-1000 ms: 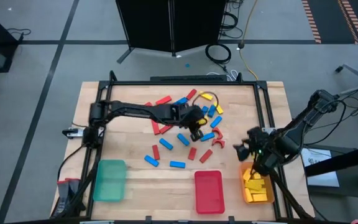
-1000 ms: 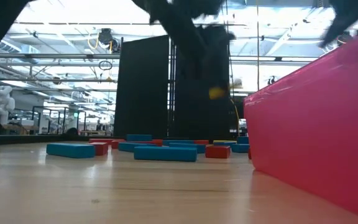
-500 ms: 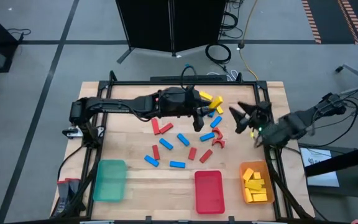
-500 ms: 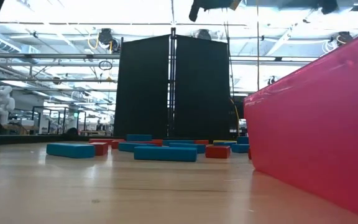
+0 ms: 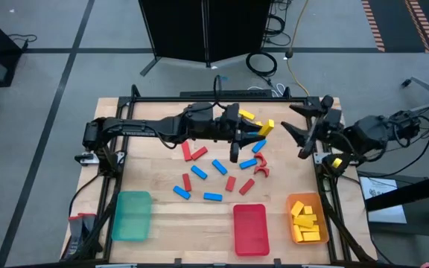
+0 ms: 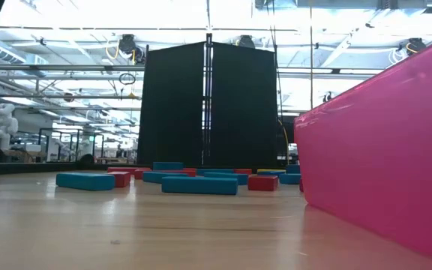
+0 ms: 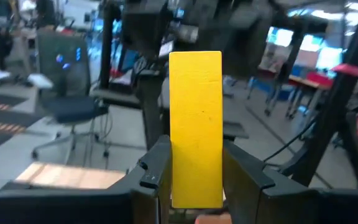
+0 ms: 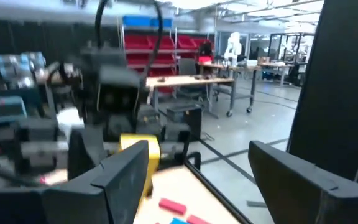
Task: Sort blocks
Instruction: Put the yellow block into the orange bin
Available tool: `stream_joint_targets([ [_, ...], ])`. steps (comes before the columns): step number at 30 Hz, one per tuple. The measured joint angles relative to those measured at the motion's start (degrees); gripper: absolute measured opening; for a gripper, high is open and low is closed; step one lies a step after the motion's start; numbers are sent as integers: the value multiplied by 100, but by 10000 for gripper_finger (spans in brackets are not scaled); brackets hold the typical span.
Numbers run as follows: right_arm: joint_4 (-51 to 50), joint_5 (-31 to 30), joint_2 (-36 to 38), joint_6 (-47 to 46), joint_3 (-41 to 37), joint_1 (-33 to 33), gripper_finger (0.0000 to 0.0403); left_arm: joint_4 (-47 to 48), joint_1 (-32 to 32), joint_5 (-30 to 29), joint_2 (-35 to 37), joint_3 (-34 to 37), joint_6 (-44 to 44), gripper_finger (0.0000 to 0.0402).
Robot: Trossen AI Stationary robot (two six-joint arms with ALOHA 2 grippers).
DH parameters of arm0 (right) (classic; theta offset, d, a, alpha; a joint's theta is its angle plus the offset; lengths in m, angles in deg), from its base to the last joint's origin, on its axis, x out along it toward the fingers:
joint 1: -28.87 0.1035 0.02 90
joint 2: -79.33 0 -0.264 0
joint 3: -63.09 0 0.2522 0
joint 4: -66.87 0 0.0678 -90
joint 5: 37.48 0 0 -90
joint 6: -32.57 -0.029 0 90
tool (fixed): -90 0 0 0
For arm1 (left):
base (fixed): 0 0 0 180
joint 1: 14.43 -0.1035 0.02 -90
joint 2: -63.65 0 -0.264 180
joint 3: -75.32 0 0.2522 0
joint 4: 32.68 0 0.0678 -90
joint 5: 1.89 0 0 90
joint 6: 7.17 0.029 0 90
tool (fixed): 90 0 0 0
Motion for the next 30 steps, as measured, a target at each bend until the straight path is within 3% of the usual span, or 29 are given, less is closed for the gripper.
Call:
stream_joint_targets([
  [11, 23, 505, -392, -221, 2, -152, 272, -437, 32, 139, 0, -1, 60, 105],
  [23, 369, 1801, -258, -565, -2, -408, 272, -370, 157, 138, 13, -10, 600, 105],
  [30, 524, 1946, -205, -591, 4, -408, 272, -294, 151, 3, -2, 0, 639, 105],
])
